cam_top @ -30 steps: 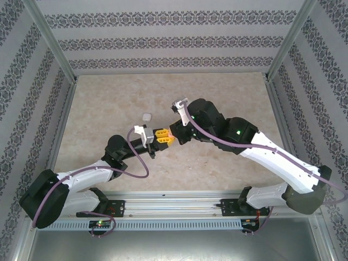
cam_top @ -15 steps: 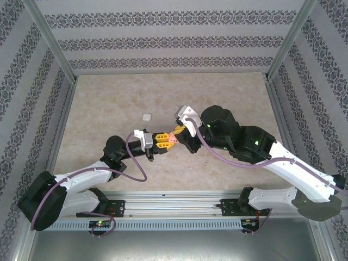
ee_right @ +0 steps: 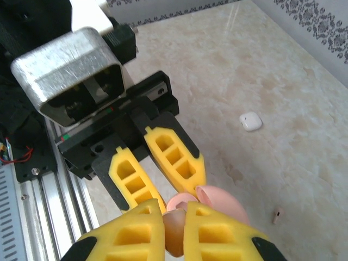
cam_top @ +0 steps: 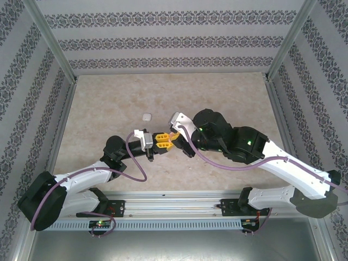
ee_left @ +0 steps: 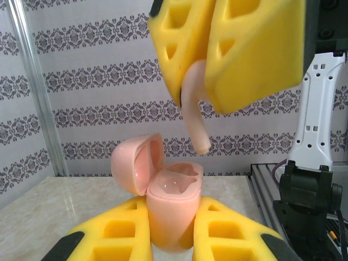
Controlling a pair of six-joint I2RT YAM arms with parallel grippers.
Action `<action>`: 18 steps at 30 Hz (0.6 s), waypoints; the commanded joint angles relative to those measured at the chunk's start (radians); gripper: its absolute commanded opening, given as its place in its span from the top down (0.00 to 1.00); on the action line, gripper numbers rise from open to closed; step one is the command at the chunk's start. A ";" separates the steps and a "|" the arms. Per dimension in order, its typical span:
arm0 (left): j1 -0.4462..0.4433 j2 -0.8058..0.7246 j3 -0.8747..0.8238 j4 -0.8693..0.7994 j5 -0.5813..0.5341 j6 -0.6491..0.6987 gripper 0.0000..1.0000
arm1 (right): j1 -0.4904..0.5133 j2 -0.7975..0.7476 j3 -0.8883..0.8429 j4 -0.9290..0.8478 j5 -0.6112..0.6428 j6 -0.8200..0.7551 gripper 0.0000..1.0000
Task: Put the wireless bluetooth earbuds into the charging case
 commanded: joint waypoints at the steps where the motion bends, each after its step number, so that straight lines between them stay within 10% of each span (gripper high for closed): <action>1: -0.002 -0.020 0.021 0.008 0.019 0.001 1.00 | 0.009 0.010 -0.014 -0.031 0.043 -0.022 1.00; 18: -0.002 -0.027 0.021 0.000 0.003 -0.010 1.00 | -0.003 0.037 -0.003 -0.081 0.071 -0.018 1.00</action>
